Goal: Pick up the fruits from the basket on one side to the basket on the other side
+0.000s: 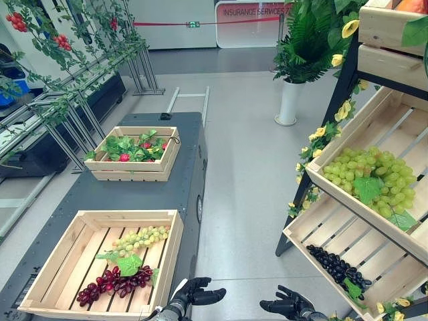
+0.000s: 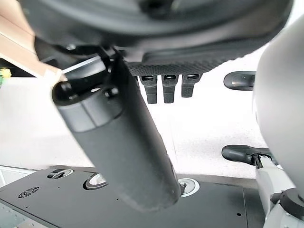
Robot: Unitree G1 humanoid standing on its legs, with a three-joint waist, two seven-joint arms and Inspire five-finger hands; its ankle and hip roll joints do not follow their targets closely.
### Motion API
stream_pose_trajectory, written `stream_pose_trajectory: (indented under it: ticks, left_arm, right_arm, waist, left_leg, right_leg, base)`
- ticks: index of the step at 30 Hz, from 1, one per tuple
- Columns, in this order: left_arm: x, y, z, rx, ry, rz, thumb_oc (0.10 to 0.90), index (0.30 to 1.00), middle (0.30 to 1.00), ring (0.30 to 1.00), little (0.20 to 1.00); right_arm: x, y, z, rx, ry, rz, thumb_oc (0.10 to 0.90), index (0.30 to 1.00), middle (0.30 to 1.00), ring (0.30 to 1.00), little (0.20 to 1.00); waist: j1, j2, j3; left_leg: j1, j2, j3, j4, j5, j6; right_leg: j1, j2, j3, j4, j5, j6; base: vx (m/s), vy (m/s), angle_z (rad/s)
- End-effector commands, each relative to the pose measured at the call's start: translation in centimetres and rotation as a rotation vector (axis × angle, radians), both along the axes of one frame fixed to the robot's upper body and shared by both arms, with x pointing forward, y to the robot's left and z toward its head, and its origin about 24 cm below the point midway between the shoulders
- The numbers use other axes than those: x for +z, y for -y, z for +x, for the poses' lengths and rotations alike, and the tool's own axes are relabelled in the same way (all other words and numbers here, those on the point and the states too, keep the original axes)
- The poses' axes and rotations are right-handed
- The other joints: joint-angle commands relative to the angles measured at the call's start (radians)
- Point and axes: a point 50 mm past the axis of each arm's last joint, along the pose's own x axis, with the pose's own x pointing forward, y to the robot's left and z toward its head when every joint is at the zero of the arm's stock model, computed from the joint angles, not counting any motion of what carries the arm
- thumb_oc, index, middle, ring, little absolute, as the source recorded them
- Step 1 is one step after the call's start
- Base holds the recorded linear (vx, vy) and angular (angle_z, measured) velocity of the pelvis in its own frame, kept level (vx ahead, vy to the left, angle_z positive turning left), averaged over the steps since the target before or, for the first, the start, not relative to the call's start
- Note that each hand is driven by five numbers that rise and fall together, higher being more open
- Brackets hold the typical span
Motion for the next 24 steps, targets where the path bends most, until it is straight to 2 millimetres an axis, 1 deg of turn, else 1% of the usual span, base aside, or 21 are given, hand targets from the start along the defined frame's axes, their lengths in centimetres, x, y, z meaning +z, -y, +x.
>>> stream_pose_trajectory:
  ticks: [1,2,3,5,9,10,11,13,14,15,16,17,18,19,20,21,24]
  left_arm:
    - [2.9,1.9,4.7,-0.211,0.365,0.079,0.8,0.9,0.9,0.9,0.9]
    - [3.8,2.0,5.6,-0.237,0.476,0.11,0.8,0.9,0.9,0.9,0.9]
    - [4.4,1.8,6.2,-0.232,0.52,0.12,0.8,0.9,0.9,0.9,0.9]
    - [6.7,1.4,8.2,-0.227,0.712,0.169,0.8,0.9,0.9,0.9,0.9]
    - [10.7,-0.4,11.0,-0.167,0.952,0.239,0.8,0.9,0.9,0.9,0.9]
    - [11.1,-0.6,11.2,-0.158,0.971,0.25,0.8,0.9,0.9,0.9,0.9]
    - [12.6,-1.4,12.0,-0.142,1.065,0.303,0.8,0.9,0.9,0.9,0.9]
    - [14.4,-2.6,12.7,-0.127,1.147,0.371,0.8,0.9,0.9,0.9,0.9]
    - [15.3,-3.7,13.0,-0.131,1.189,0.448,0.8,0.9,0.9,0.9,0.9]
    - [15.6,-4.1,13.0,-0.13,1.198,0.465,0.8,0.9,0.9,0.9,0.9]
    - [16.5,-5.4,13.1,-0.119,1.224,0.535,0.8,0.9,0.9,0.9,0.9]
    - [16.9,-6.2,13.2,-0.109,1.232,0.566,0.8,0.9,0.9,0.9,0.9]
    - [17.9,-8.1,13.0,-0.068,1.246,0.639,0.8,0.9,0.9,0.9,0.9]
    - [18.4,-9.1,13.0,-0.047,1.244,0.678,0.8,0.9,0.9,0.9,0.9]
    - [18.7,-9.5,12.9,-0.037,1.244,0.697,0.8,0.9,0.9,0.9,0.9]
    - [19.4,-11.4,12.6,-0.015,1.229,0.776,0.8,0.9,0.9,0.9,0.9]
    - [20.5,-13.7,12.2,-0.01,1.183,0.874,0.8,0.9,0.9,0.9,0.9]
  right_arm:
    - [1.3,-0.9,4.3,0.017,0.137,0.031,0.8,0.9,0.9,0.9,0.9]
    - [1.3,-0.8,4.4,0.026,0.135,0.029,0.8,0.9,0.9,0.9,0.9]
    - [1.4,-0.6,4.4,0.031,0.135,0.027,0.8,0.9,0.9,0.9,0.9]
    - [1.6,-0.1,4.9,0.041,0.139,0.018,0.8,0.9,0.9,0.9,0.9]
    - [2.2,0.8,5.8,0.048,0.163,-0.004,0.8,0.9,0.9,0.9,0.9]
    - [2.2,0.8,5.8,0.051,0.164,-0.007,0.8,0.9,0.9,0.9,0.9]
    - [2.3,1.1,5.9,0.058,0.17,-0.021,0.8,0.9,0.9,0.9,0.9]
    - [2.4,1.7,5.7,0.058,0.176,-0.035,0.8,0.9,0.9,0.9,0.9]
    - [2.4,2.0,5.6,0.052,0.18,-0.04,0.8,0.9,0.9,0.9,0.9]
    - [2.4,2.1,5.5,0.049,0.182,-0.042,0.8,0.9,0.9,0.9,0.9]
    - [2.5,2.4,5.4,0.041,0.184,-0.054,0.8,0.9,0.9,0.9,0.9]
    - [2.5,2.7,5.4,0.041,0.185,-0.06,0.8,0.9,0.9,0.9,0.9]
    - [2.7,3.4,5.2,0.038,0.188,-0.077,0.8,0.9,0.9,0.9,0.9]
    - [2.7,3.8,5.2,0.034,0.191,-0.084,0.8,0.9,0.9,0.9,0.9]
    - [2.8,3.9,5.1,0.032,0.193,-0.087,0.8,0.9,0.9,0.9,0.9]
    - [2.9,4.4,5.1,0.018,0.198,-0.106,0.8,0.9,0.9,0.9,0.9]
    - [3.0,5.2,5.0,-0.009,0.198,-0.132,0.8,0.9,0.9,0.9,0.9]
  waist:
    - [0.022,-0.024,0.073]
    - [0.02,-0.023,0.075]
    - [0.02,-0.021,0.077]
    - [0.021,-0.016,0.086]
    - [0.034,-0.005,0.101]
    - [0.036,-0.003,0.102]
    - [0.043,0.002,0.105]
    - [0.049,0.008,0.107]
    - [0.052,0.012,0.107]
    - [0.053,0.013,0.108]
    - [0.053,0.019,0.11]
    - [0.053,0.022,0.112]
    - [0.055,0.03,0.116]
    - [0.056,0.034,0.118]
    - [0.056,0.036,0.12]
    - [0.06,0.041,0.128]
    - [0.069,0.043,0.141]
  left_leg:
    - [0.044,-0.103,0.057,0.009,-0.117,0.061]
    - [0.045,-0.104,0.057,0.009,-0.118,0.061]
    - [0.045,-0.104,0.057,0.009,-0.117,0.061]
    - [0.042,-0.104,0.057,0.009,-0.115,0.062]
    - [0.026,-0.107,0.044,0.009,-0.106,0.063]
    - [0.025,-0.107,0.043,0.009,-0.105,0.063]
    - [0.021,-0.11,0.034,0.009,-0.103,0.063]
    - [0.018,-0.114,0.024,0.009,-0.101,0.063]
    - [0.016,-0.116,0.02,0.009,-0.1,0.062]
    - [0.015,-0.117,0.019,0.009,-0.1,0.062]
    - [0.012,-0.12,0.015,0.009,-0.098,0.062]
    - [0.01,-0.121,0.013,0.009,-0.097,0.062]
    - [0.005,-0.125,0.009,0.009,-0.093,0.062]
    - [0.002,-0.126,0.008,0.009,-0.091,0.062]
    - [0.001,-0.126,0.007,0.009,-0.089,0.062]
    - [-0.003,-0.129,0.0,0.009,-0.082,0.063]
    - [-0.009,-0.132,-0.013,0.02,-0.078,0.065]
  right_leg:
    - [0.02,0.003,0.009,0.012,-0.03,-0.011]
    - [0.02,0.003,0.012,0.013,-0.031,-0.011]
    - [0.019,0.003,0.015,0.015,-0.032,-0.011]
    - [0.013,0.002,0.018,0.022,-0.035,-0.013]
    - [-0.004,-0.003,0.014,0.035,-0.039,-0.02]
    - [-0.005,-0.003,0.013,0.036,-0.04,-0.02]
    - [-0.008,-0.008,0.007,0.039,-0.042,-0.022]
    - [-0.009,-0.013,0.0,0.044,-0.046,-0.025]
    - [-0.012,-0.017,-0.004,0.048,-0.048,-0.025]
    - [-0.012,-0.018,-0.006,0.049,-0.049,-0.025]
    - [-0.015,-0.022,-0.009,0.054,-0.052,-0.026]
    - [-0.019,-0.024,-0.009,0.057,-0.054,-0.026]
    - [-0.028,-0.029,-0.01,0.067,-0.06,-0.028]
    - [-0.033,-0.031,-0.011,0.074,-0.063,-0.029]
    - [-0.035,-0.032,-0.012,0.077,-0.064,-0.029]
    - [-0.046,-0.037,-0.013,0.097,-0.072,-0.032]
    - [-0.056,-0.043,-0.02,0.129,-0.082,-0.034]
  base:
    - [0.0,0.0,0.0]
    - [0.0,0.0,0.0]
    - [0.0,0.038,-0.02]
    - [-0.03,0.047,-0.01]
    - [-0.06,0.046,0.0]
    - [-0.05,0.061,0.03]
    - [-0.03,0.061,0.04]
    - [-0.02,0.07,0.11]
    - [0.0,0.056,0.13]
    - [0.01,0.08,0.09]
    - [0.0,0.077,0.1]
    - [-0.01,0.132,0.13]
    - [-0.01,0.119,0.12]
    - [-0.01,0.112,0.09]
    - [-0.01,0.108,0.1]
    - [-0.01,0.103,0.1]
    - [0.0,0.087,0.12]
